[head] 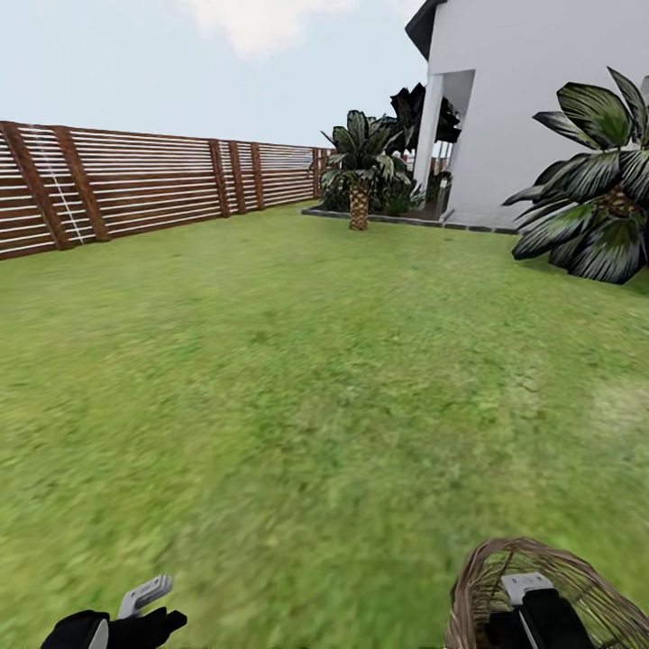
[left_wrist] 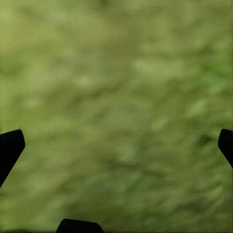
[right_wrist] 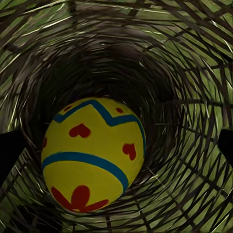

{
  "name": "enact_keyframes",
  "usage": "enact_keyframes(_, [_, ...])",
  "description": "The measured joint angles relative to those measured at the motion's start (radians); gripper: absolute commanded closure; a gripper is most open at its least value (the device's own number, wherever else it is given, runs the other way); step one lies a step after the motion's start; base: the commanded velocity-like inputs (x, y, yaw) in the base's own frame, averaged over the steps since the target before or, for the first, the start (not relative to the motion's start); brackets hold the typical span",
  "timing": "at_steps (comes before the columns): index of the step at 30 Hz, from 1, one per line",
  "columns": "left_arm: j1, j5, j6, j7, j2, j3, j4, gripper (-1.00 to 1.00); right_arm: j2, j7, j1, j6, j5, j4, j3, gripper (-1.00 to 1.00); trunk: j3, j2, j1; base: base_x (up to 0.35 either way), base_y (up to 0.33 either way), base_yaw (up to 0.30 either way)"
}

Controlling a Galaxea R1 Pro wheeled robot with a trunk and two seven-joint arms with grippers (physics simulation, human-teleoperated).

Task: Take the three Easter eggs out of the wicker basket on the lawn in the garden, then place them on the lawn next to a single tree (choose any tree) so that all three eggs are next to the same tree and none are left in the basket.

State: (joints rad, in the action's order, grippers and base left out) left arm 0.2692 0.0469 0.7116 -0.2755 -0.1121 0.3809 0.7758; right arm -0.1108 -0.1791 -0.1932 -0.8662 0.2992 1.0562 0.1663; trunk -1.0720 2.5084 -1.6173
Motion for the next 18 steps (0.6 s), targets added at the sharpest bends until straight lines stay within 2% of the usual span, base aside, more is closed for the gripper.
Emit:
enact_keyframes(7, [0.0,0.003,0.0,-0.01,0.001,0.0,0.001,-1.0,0.002,0.0,0.0,0.0,0.0,-0.001,0.0,-1.0,-0.027,0.002,-0.003,0.021,0.171,0.0])
enact_keyframes(18, [0.0,0.002,-0.001,-0.002,0.002,0.0,0.0,-1.0,0.001,0.0,0.0,0.0,0.0,0.0,0.0,-1.0,-0.07,0.004,-0.008,0.004,0.014,0.0])
